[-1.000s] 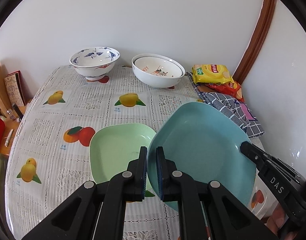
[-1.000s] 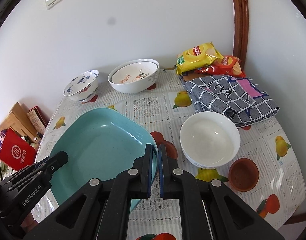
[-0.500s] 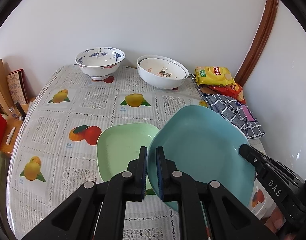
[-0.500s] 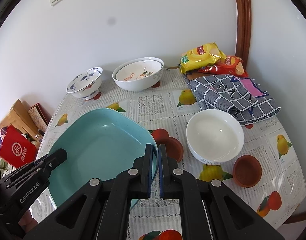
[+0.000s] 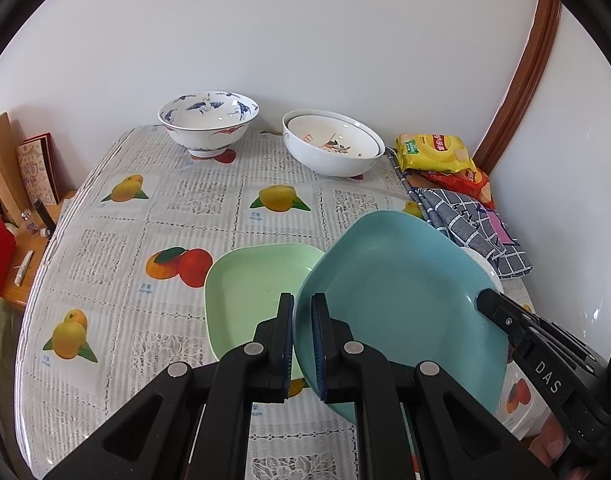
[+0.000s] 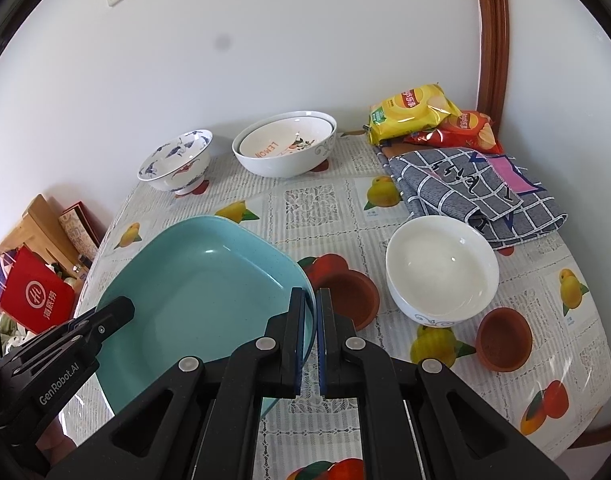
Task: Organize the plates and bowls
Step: 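Carry the blue plate with both grippers over the green plate stack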
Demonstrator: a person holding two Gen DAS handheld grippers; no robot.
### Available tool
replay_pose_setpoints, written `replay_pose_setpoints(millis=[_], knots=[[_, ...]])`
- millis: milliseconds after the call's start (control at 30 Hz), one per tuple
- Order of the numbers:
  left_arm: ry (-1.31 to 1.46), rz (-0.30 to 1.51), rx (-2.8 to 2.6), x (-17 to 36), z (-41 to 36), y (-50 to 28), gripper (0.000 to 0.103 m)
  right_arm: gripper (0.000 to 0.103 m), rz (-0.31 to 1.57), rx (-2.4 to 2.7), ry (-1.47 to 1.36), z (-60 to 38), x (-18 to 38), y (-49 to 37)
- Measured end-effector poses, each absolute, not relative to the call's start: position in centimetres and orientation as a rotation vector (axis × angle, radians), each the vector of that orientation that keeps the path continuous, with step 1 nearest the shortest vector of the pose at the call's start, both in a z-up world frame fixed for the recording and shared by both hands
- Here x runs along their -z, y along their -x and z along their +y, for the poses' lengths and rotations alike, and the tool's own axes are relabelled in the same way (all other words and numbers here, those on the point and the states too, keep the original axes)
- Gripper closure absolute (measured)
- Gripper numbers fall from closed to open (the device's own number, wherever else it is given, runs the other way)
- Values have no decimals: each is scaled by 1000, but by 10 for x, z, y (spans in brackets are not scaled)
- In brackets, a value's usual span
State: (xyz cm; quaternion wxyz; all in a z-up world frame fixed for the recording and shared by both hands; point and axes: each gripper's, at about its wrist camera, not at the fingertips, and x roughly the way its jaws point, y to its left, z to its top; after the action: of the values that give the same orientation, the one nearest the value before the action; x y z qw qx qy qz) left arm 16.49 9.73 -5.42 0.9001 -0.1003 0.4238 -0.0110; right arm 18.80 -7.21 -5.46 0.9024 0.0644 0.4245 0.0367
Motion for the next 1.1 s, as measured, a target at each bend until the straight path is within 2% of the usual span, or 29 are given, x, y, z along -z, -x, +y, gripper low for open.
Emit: replay_pose_setpoints(millis=[1100], knots=[[235,910,4,71,112,-170,94,97,917,-87,-117,-57,72,-194]])
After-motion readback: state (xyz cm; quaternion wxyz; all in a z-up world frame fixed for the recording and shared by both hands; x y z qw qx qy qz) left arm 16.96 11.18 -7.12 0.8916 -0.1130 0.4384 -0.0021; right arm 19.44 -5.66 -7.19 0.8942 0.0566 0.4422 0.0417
